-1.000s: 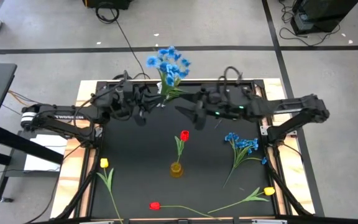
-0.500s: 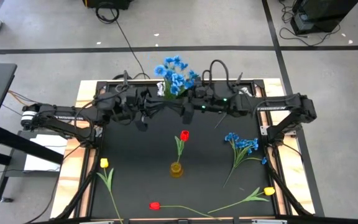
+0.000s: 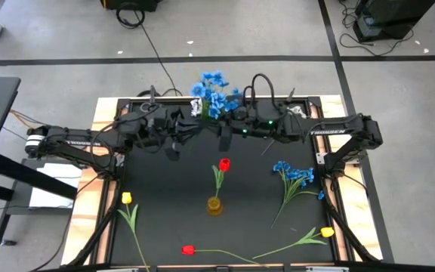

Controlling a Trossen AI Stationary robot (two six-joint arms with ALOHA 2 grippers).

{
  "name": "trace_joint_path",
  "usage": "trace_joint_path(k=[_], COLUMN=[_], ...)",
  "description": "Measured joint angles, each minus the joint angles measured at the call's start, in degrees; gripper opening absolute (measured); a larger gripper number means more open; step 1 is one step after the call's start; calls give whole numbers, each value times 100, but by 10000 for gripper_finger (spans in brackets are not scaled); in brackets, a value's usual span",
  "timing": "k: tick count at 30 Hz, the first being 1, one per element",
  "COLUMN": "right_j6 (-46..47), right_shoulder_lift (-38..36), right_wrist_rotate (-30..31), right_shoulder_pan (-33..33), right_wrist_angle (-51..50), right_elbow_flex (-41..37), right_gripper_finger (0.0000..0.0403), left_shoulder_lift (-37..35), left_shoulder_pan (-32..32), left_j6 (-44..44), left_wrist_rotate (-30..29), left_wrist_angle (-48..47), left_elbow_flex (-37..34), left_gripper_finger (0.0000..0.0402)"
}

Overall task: Sort flowers into vase by color
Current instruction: Put the left blue flowers into the yellow vase

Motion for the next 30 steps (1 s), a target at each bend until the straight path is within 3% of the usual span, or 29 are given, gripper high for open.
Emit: trace_joint_path(k=[4, 8, 15, 20, 26, 30], right_j6=[-66, -149, -330, -580, -791, -727], right_shoulder_lift=[-91, -98, -218, -635, -1305, -1639], right_wrist_rotate=[-12, -48, 24, 683, 958, 1383], right_shoulder_pan=[-30, -31, -28, -22, 28, 267], right_wrist_angle=[-214, -323, -746, -1655, -2771, -3761], right_elbow_flex=[0, 0, -2, 0, 2, 0], right_gripper_finger=[21, 17, 17, 17, 17, 17], left_shoulder_lift=[0, 0, -308, -937, -1647, -1960], left_shoulder_pan=[0, -2, 42, 92, 29, -111], left_j6=[0, 26, 114, 333, 532, 802], left_wrist_rotate=[1, 2, -60, -112, -257, -228], left_wrist_angle=[-3, -73, -1134, -2013, -3538, -4007], left_elbow_flex=[2, 2, -4, -7, 4, 4], left_gripper_finger=[25, 38, 144, 201, 202, 189])
